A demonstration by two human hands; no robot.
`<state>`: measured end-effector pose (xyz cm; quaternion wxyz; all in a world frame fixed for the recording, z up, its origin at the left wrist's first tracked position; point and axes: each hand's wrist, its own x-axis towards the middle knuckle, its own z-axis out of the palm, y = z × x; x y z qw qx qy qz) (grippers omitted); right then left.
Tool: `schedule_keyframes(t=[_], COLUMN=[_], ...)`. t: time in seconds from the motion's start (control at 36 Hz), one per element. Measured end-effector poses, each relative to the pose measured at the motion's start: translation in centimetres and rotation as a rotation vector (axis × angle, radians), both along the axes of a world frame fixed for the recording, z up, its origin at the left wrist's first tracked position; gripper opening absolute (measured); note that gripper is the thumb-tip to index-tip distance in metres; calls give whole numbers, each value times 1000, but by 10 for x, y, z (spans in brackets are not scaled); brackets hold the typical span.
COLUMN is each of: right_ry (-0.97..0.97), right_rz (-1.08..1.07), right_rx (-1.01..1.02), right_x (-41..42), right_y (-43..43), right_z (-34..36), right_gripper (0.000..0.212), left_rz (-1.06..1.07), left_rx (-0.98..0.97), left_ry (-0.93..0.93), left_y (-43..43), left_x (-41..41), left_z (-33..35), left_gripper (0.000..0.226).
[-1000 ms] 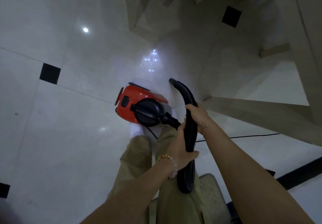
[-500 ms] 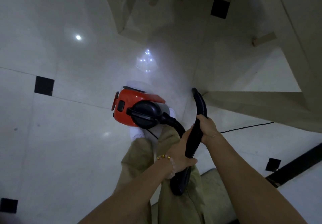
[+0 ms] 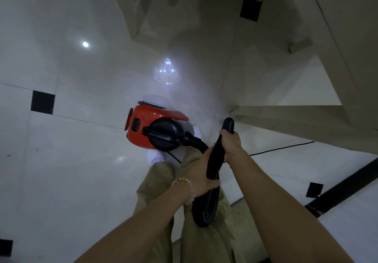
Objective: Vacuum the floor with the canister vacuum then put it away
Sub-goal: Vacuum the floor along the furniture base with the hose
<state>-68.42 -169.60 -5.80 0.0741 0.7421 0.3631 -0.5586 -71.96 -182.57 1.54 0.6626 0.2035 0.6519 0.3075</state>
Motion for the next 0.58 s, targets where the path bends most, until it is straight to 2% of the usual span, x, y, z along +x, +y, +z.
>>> schedule_keyframes(t=[0.19, 0.36, 0.47, 0.58], right_ry=[39, 51, 68, 112], right_rz=[67, 52, 69, 99], right_rx=[76, 57, 85, 100], right_x=[-17, -29, -30, -26], right_y=[15, 33, 41, 42], right_z=[-7, -10, -8, 0], right_gripper=[43, 53, 42, 18], left_rz=[44, 50, 70, 122], left_rx=[-70, -64, -48, -37], left_ry=[-25, -85, -88, -70], left_y=[13, 30, 36, 34], left_x=[-9, -23, -20, -11], left_z=[-8, -11, -13, -11], left_gripper=[96, 102, 102, 102])
